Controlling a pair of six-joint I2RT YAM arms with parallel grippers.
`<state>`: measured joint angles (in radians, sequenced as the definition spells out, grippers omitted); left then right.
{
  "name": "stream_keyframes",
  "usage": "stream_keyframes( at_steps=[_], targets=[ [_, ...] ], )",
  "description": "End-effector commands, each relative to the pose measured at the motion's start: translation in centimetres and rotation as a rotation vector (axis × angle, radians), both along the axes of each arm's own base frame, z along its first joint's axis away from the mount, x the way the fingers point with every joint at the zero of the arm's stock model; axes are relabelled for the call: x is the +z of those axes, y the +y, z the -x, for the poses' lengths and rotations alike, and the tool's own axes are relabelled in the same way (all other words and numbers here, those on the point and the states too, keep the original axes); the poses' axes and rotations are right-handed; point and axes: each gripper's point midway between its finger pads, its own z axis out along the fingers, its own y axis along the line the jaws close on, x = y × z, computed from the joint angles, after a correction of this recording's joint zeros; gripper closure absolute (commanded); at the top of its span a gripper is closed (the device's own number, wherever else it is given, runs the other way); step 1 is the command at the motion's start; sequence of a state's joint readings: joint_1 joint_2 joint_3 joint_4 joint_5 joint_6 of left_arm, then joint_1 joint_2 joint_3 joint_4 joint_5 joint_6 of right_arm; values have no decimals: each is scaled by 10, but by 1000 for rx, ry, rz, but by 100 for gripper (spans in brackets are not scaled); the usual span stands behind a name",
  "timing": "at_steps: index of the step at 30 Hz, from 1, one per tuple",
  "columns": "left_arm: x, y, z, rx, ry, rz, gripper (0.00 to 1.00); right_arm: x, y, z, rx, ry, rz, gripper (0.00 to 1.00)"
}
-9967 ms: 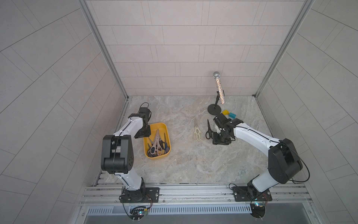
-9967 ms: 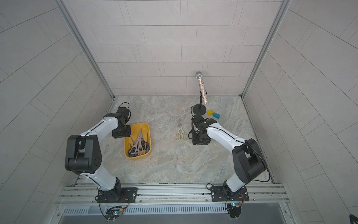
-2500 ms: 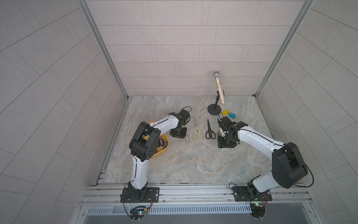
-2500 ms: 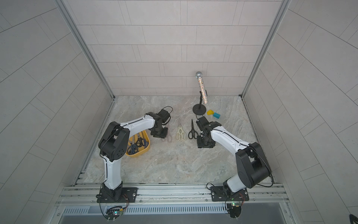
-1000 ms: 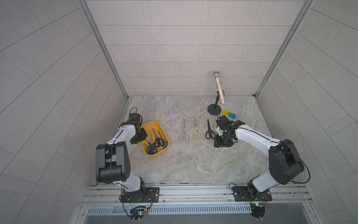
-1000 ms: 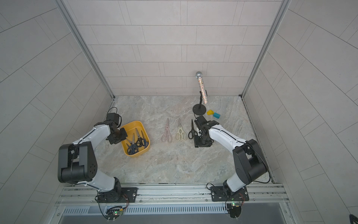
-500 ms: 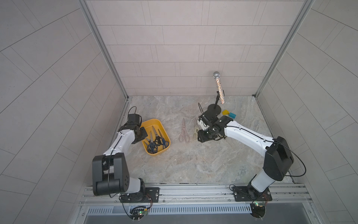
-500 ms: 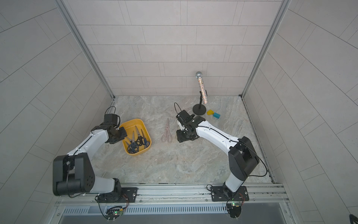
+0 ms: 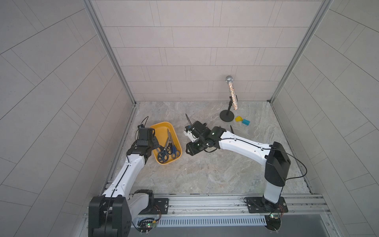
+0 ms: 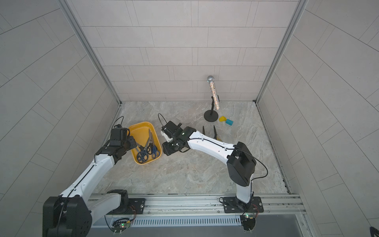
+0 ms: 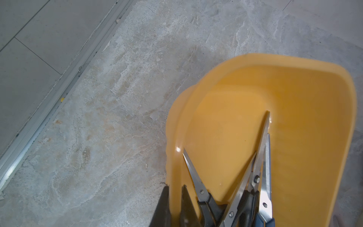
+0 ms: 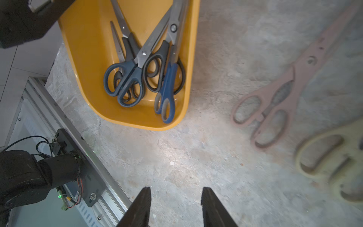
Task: Take the scissors out of the storage box
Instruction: Pick up the storage box at the center of the board, then pick up the scissors from the storage box.
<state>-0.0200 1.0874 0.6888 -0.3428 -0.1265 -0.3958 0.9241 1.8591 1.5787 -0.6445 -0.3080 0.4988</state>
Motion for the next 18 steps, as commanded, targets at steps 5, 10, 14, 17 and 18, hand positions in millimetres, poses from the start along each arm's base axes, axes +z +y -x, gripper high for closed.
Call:
stream_keyframes(
  at_steps=[5,10,14,17,18],
  targets=[
    [8,9,-1,60,-26,-32,100,-1,70,-1,-64,52,-169,52],
    [7,2,-2,39,-22,-39,100,-10,103,-8,-121,85,-269,52],
    [6,0,-1,32,-8,-50,100,-35,111,-15,-129,88,-241,54],
    [6,0,0,30,-1,-55,100,-46,116,-14,-113,96,-245,60],
    [6,0,0,33,1,-59,100,-51,117,-14,-114,99,-239,62]
  ],
)
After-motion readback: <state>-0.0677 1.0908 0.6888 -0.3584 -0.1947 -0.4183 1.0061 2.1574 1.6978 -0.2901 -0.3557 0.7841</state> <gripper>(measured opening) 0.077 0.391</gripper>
